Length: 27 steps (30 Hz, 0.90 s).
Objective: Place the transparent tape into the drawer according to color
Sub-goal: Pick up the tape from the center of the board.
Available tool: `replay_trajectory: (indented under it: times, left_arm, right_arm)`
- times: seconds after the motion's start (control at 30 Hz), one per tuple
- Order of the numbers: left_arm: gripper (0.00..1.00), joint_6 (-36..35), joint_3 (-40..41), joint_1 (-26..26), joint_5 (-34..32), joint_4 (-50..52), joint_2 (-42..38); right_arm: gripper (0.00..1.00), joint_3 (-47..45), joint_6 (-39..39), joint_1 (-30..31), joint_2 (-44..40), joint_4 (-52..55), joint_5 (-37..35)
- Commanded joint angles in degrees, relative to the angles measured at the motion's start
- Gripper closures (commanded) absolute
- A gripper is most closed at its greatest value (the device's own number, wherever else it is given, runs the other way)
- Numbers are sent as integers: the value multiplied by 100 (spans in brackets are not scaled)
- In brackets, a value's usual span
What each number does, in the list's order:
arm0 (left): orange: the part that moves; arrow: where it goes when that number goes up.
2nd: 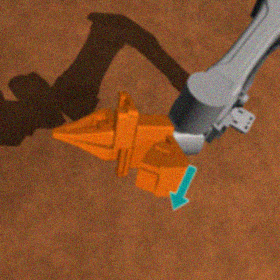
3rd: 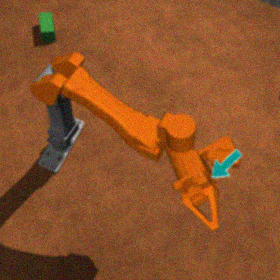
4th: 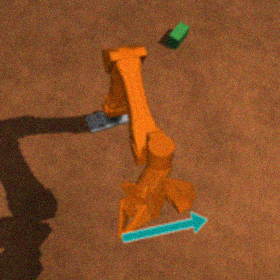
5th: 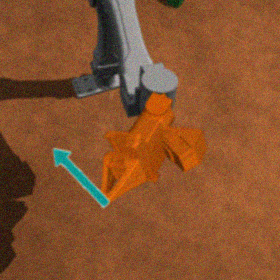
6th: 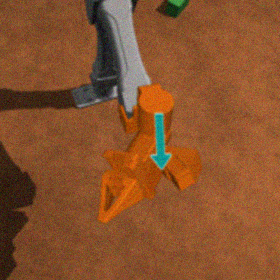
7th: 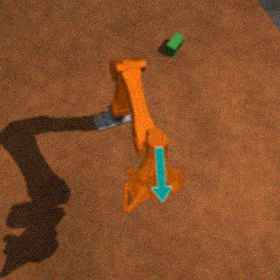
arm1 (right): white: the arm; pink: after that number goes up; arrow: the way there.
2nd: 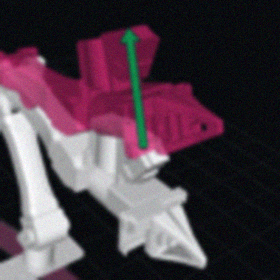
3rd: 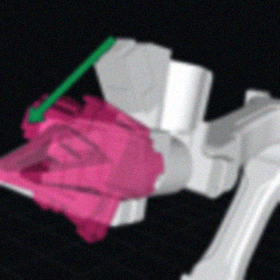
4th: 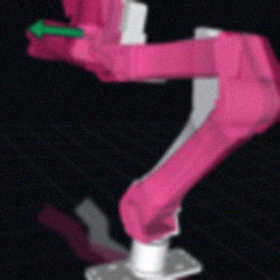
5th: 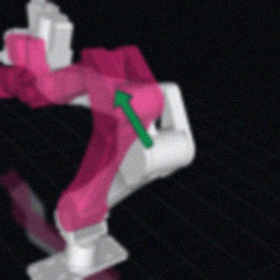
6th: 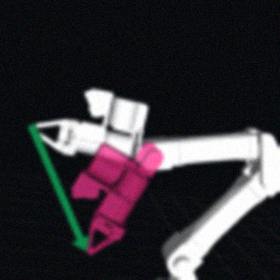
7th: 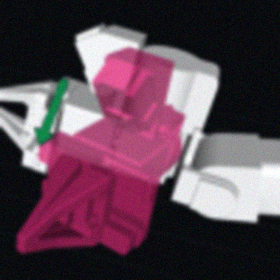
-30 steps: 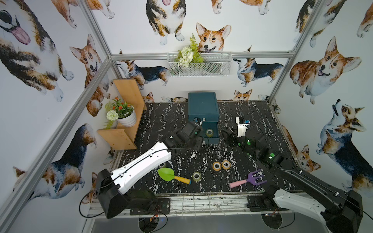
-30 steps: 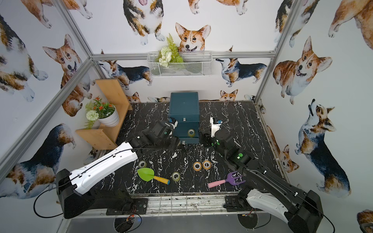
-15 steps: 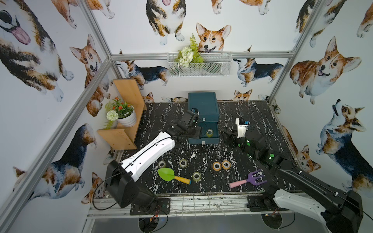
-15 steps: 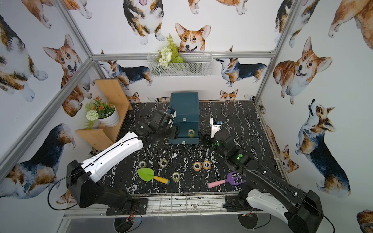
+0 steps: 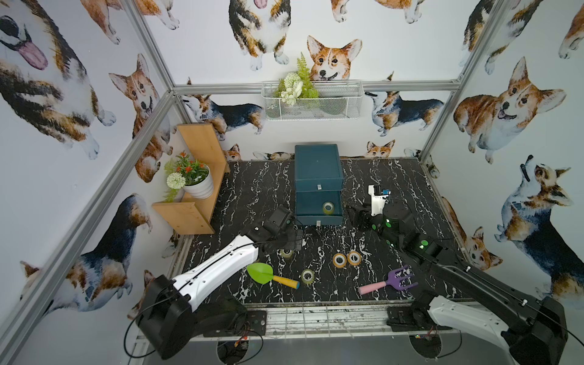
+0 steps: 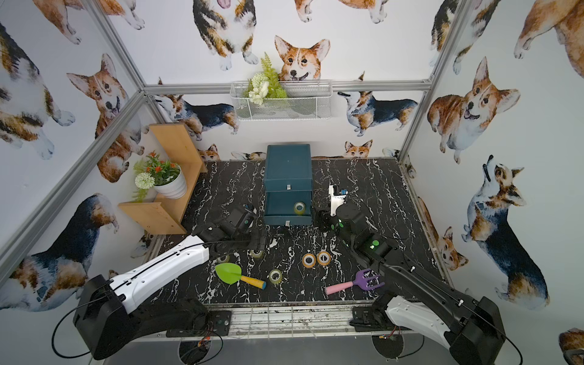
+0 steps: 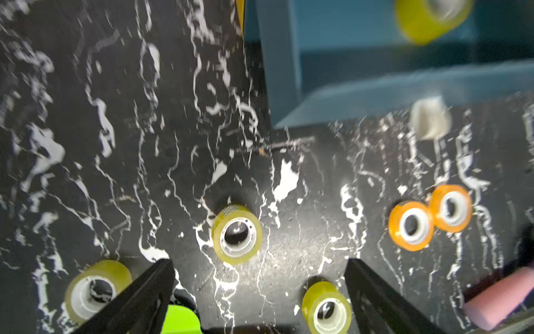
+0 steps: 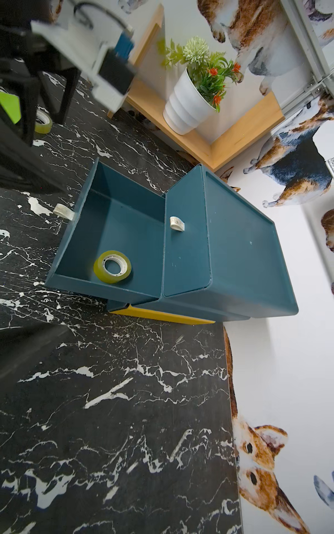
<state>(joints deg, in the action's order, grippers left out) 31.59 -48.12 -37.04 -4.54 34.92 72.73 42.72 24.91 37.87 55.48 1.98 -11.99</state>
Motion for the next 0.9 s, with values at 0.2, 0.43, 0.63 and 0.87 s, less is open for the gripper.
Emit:
replay_trajectory:
  times: [0.2, 0.43, 0.63, 0.87]
  left_arm:
    - [2, 355, 327, -210, 153, -629, 986]
    - [10, 299, 439, -208, -123, -664, 1219]
    - [24, 255, 308, -204, -345, -644, 1546]
    - [45, 243, 277, -233, -228, -635, 1609]
  right_arm:
    - [25, -17, 17, -10, -94, -189, -84]
    - [25, -24, 6, -23, -117, -171, -109]
    - [25, -53, -2, -34, -82, -198, -78]
    - [25, -77, -3, -60, -86, -233, -84]
